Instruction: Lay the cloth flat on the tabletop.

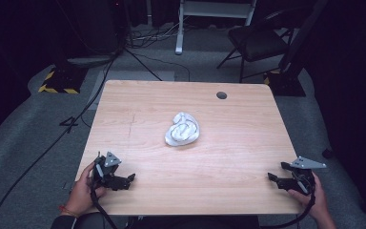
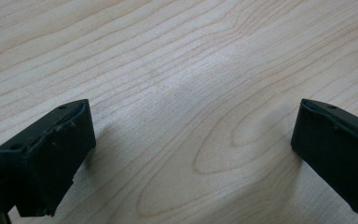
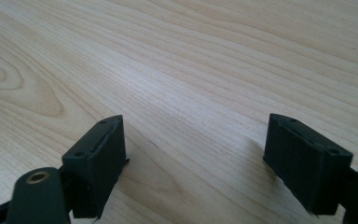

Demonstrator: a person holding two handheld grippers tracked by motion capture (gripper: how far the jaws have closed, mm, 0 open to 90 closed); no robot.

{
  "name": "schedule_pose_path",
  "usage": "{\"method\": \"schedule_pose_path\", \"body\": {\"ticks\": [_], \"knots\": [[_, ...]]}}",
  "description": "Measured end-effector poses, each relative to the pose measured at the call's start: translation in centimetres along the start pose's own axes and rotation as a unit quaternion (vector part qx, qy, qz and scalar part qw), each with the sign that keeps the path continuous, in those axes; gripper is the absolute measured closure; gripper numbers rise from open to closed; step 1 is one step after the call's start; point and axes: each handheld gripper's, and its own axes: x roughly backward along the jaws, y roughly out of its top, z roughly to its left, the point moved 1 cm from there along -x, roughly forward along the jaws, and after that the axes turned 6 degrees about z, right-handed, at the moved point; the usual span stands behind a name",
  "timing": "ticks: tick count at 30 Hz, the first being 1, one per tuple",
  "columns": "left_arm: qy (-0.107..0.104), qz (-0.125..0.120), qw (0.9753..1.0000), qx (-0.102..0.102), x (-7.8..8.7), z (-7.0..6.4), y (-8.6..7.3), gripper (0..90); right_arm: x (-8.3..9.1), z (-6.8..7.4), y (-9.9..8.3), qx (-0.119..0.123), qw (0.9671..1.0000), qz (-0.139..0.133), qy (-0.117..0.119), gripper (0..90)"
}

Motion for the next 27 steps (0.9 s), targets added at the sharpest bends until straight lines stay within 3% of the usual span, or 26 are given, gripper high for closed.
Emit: {"method": "schedule_pose_path", "body": {"ticks": [6,8,10,15,21,27], "knots": [[-0.002,0.002,1.0,-0.004,0.0,0.1,0.0,0.0,0.0,0.0,0.0,0.001,1.0,0.001,0.002,20.8],[-0.009,0.001,0.9999,-0.013,0.0,0.4,0.1,0.0,0.0,-0.1,0.1,0.002,1.0,0.003,0.005,20.8],[-0.013,0.001,0.9993,-0.034,0.0,0.8,0.1,0.2,0.0,-0.1,0.2,0.007,0.9999,0.005,0.009,20.8],[-0.029,0.003,0.9982,-0.053,-0.1,1.2,0.2,0.3,0.0,-0.1,0.4,0.011,0.9999,0.004,0.008,21.6],[-0.044,0.003,0.9968,-0.067,-0.4,1.4,0.7,0.4,-0.4,-0.1,1.5,0.023,0.9997,-0.008,0.003,27.1],[-0.051,0.002,0.9961,-0.071,-1.3,1.9,2.1,1.6,-0.3,-0.5,4.3,0.025,0.9993,-0.027,0.009,32.7]]}}
